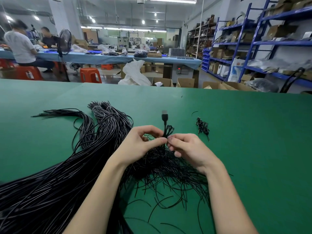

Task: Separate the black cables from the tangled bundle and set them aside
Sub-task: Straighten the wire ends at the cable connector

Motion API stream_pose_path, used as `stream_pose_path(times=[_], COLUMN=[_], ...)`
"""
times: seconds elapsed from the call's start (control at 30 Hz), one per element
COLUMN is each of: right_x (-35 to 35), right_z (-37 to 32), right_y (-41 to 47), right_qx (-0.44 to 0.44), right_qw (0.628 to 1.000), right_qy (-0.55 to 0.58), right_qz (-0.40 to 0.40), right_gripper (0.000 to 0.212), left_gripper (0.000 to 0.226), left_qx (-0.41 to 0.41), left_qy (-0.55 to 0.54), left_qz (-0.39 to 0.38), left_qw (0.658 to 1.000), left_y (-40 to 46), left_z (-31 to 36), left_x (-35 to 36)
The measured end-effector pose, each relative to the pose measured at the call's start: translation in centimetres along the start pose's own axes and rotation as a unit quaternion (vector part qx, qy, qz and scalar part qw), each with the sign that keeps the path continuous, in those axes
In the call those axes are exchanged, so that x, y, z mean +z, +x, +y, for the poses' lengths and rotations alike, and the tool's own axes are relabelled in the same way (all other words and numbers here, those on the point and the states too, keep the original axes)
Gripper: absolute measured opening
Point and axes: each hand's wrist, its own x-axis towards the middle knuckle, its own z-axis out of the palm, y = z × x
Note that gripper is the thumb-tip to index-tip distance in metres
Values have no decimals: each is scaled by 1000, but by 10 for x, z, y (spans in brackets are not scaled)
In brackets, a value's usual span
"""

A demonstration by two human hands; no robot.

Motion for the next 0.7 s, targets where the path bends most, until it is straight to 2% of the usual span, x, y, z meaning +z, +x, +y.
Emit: stream_pose_path(times=[0.07,0.13,0.2,0.23,0.3,0.33,0.43,0.5,0.63,0.7], right_x=[-5,-5,0,2,6,7,8,10,14,17], right_z=[0,3,4,3,-1,-5,-14,-17,-16,-11], right_y=[-3,-4,-4,-3,-1,-1,-3,-4,-1,1], right_qx=[100,181,192,166,72,15,-130,-175,-195,-182], right_qw=[985,950,934,951,995,999,960,940,937,938], right_qy=[134,245,290,248,69,-29,-229,-265,-238,-239], right_qz=[-36,-70,-85,-74,-22,11,97,128,166,175], right_gripper=[8,7,11,11,12,13,8,4,12,16], left_gripper=[11,11,20,27,36,39,57,61,37,36], left_qx=[27,11,-43,-80,-165,-200,-245,-247,-235,-225], left_qy=[37,30,-32,-57,-105,-145,-217,-234,-247,-234], left_qz=[-18,-29,-27,-20,1,11,4,-11,-23,-19], left_qw=[999,999,998,995,981,969,945,940,940,946], left_y=[0,-1,-1,0,3,4,8,8,8,6], left_z=[1,2,5,5,6,6,2,4,4,4], left_x=[2,2,0,-1,-2,-1,1,2,0,1])
